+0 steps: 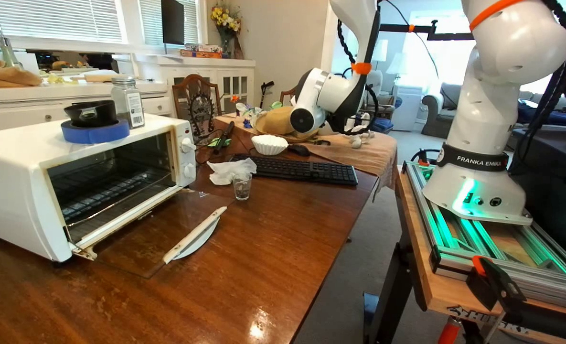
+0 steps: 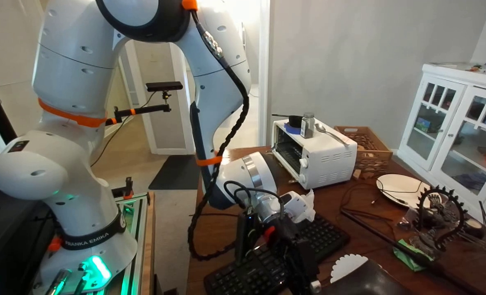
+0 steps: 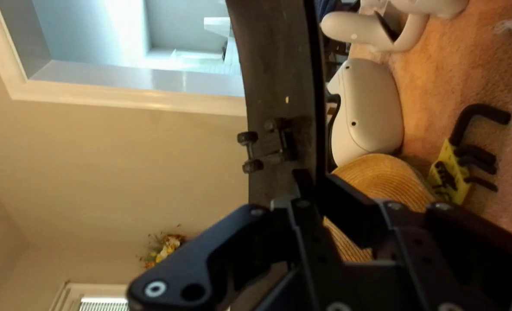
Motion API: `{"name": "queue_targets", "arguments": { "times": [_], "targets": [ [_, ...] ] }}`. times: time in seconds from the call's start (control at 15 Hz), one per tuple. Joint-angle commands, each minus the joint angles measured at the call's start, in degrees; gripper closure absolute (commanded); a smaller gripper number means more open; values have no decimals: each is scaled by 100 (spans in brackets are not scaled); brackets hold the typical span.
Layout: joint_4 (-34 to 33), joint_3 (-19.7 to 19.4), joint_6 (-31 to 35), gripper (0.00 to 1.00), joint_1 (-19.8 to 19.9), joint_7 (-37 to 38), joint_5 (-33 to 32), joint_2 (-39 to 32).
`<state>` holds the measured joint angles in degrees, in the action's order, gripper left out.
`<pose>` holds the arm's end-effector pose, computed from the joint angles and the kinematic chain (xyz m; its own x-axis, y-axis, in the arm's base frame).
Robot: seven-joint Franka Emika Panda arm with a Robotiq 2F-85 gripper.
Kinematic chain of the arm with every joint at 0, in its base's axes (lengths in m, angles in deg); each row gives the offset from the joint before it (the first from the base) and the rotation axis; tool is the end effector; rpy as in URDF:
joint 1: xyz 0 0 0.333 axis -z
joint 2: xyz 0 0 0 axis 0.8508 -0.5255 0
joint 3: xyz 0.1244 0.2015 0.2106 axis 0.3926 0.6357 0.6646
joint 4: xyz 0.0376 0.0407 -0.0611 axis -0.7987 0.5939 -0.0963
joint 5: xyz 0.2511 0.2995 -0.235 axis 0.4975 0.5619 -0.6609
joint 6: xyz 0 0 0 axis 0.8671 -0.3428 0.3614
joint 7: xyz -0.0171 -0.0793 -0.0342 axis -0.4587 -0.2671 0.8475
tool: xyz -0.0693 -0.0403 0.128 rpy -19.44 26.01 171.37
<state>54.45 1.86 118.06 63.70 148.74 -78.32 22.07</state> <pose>0.4338 -0.2284 0.0809 0.9982 0.0215 -0.0565 0.0574 -0.0424 0.9975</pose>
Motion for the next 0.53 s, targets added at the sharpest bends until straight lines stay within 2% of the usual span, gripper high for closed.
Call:
{"name": "queue_targets", "arguments": {
  "times": [0.0,0.27,0.47],
  "targets": [
    [490,179,183,96,49,418,-1039,221],
    [1007,431,329,96,45,1155,-1936,536],
    [1425,604,818,96,110,1601,-2381,987]
  ]
}}
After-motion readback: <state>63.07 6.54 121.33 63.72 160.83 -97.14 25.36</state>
